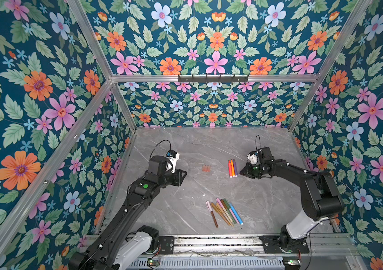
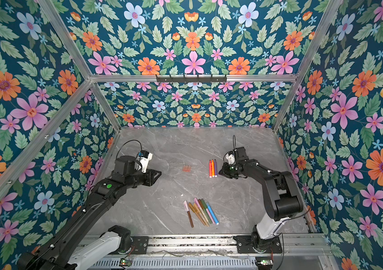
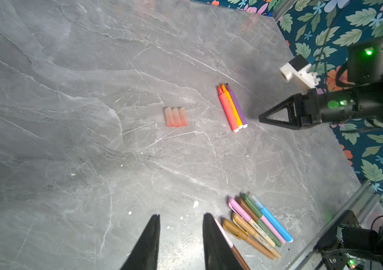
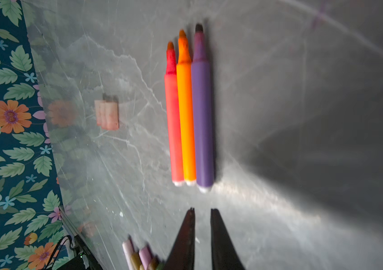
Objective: Open the pen caps
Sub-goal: 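Move the right gripper down onto the light blue highlighter in the cluster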
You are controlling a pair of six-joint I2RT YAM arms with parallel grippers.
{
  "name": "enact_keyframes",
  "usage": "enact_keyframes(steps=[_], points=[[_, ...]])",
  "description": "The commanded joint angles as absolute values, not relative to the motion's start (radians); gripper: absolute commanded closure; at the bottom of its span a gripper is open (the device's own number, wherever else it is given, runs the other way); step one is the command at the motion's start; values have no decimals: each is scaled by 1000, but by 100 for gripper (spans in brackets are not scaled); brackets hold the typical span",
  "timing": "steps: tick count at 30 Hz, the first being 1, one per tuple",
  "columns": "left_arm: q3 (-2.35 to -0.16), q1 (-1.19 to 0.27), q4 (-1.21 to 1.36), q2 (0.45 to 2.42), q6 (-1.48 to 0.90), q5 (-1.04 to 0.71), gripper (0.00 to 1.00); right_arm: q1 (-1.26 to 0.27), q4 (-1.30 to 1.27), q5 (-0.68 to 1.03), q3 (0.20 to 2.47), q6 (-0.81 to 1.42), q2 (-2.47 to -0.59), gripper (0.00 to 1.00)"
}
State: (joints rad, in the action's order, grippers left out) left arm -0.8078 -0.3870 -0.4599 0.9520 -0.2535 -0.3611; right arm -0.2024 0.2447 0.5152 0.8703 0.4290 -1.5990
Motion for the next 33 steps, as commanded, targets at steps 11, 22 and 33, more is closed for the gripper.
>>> enact_keyframes(steps=[11, 22, 33], points=[[-752, -390, -220, 1009, -450, -475, 67, -736, 414, 127, 566, 648, -1141, 82], [-702, -391, -169, 993, -516, -459, 69, -1031, 531, -58, 577, 827, -1179, 77], [-677, -390, -174, 968, -524, -457, 69, -1038, 523, -54, 543, 850, -1191, 76]])
